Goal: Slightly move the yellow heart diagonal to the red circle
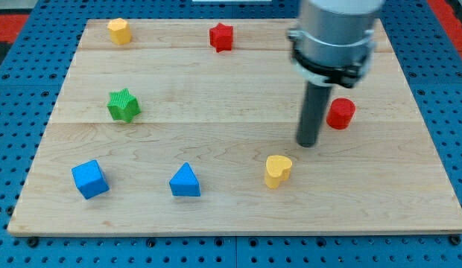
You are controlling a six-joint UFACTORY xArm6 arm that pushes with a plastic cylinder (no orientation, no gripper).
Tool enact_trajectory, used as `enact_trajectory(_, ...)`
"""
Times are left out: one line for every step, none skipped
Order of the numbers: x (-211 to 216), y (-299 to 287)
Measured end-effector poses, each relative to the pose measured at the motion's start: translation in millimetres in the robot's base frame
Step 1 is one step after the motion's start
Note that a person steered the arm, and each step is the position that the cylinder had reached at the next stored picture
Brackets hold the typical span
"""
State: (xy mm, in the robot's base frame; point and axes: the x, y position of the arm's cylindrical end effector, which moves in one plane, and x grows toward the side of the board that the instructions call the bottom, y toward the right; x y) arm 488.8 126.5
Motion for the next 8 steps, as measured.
enact_trajectory(9,32)
enact_trajectory(12,46)
enact_trajectory(29,53)
enact_trajectory(65,8)
enact_trajectory(68,-42)
enact_trajectory(68,-49)
enact_trajectory(66,-36)
enact_trajectory(37,31)
